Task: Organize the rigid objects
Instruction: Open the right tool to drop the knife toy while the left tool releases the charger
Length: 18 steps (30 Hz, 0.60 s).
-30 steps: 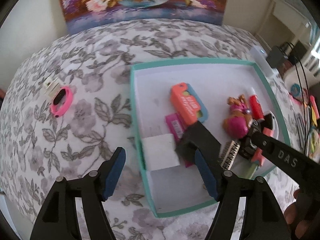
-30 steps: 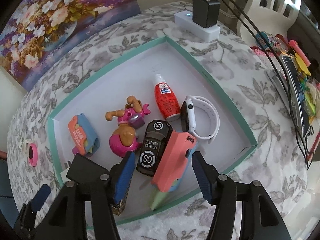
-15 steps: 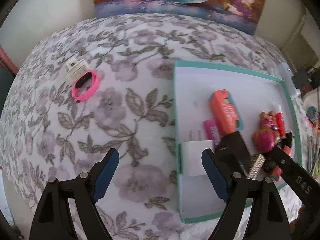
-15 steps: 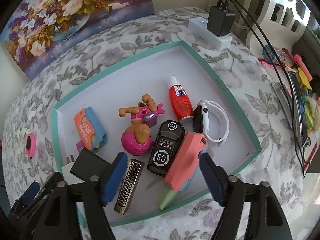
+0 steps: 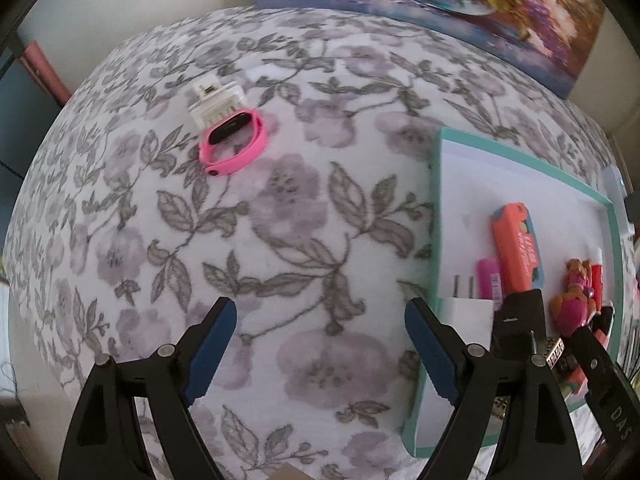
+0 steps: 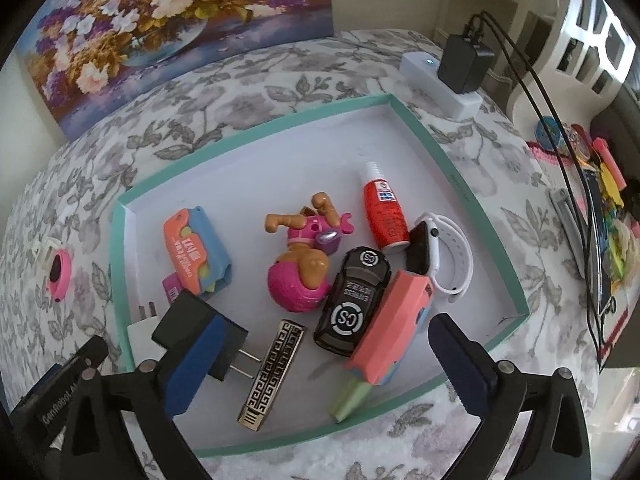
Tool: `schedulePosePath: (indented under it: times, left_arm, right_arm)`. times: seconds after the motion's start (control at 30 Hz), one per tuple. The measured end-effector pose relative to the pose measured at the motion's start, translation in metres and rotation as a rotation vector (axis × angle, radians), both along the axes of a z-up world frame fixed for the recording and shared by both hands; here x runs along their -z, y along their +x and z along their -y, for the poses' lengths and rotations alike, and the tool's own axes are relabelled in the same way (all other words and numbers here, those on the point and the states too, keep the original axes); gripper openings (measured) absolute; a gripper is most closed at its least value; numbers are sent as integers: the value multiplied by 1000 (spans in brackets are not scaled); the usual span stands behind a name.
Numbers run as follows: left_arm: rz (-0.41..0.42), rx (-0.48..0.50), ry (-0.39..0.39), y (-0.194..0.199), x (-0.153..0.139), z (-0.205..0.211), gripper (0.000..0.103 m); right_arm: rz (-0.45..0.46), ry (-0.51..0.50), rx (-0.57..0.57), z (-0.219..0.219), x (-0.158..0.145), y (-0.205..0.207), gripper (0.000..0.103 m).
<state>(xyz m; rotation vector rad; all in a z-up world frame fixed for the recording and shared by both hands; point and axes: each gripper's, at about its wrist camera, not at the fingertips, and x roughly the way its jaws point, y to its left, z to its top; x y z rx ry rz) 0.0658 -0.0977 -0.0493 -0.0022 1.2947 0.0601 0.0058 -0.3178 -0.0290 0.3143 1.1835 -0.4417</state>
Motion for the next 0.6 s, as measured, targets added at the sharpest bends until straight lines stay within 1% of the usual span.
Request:
schedulePosePath:
  times: [0.3,0.43,0.6]
  left_arm:
    - [-38,-79,-23,4,7,-23,87]
    - [-35,-95,-24,6,5,-30,87]
    - [-10,-112,-31,8,-3,-40,87]
  right_arm:
    - [-3,-1,-39,-11,1,3,103]
    - [7,0,-48,-15,-2,4,103]
    - [26,6,-68,-24,-7,5,103]
